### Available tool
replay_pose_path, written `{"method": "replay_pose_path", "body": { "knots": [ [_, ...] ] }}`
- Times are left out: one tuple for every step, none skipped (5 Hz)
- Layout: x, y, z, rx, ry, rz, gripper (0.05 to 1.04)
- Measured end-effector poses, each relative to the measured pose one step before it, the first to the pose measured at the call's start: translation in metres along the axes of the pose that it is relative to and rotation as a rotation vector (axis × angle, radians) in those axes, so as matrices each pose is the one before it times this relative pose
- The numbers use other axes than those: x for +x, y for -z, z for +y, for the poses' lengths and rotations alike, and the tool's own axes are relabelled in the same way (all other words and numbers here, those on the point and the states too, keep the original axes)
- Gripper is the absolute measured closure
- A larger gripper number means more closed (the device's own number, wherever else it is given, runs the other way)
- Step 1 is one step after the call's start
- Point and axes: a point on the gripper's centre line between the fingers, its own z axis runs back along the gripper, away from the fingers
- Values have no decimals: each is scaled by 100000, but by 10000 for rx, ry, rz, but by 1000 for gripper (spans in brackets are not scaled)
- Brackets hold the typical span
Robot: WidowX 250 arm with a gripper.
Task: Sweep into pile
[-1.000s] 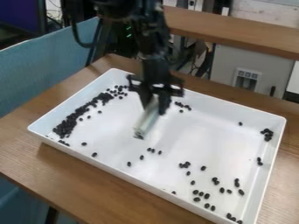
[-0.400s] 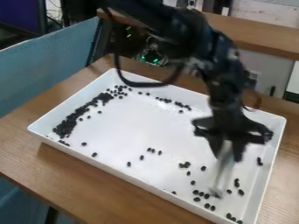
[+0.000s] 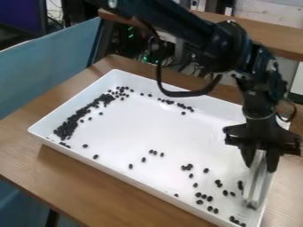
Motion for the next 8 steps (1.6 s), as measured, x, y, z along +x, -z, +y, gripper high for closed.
{"method": "replay_pose_path", "body": {
  "knots": [
    [-505, 1061, 658, 289, -140, 259, 697],
    [-1526, 528, 867, -1, -333, -78, 697],
    [-1145, -285, 564, -567, -103, -52, 697],
    [411, 223, 1213, -34, -91, 432, 697],
    [468, -417, 2486, 547, 403, 126, 697],
    [890, -886, 4050, 623, 357, 149, 697],
    [405, -556, 3854, 586, 1044, -174, 697],
    [-740, -532, 4667, 143, -168, 264, 697]
  ]
}}
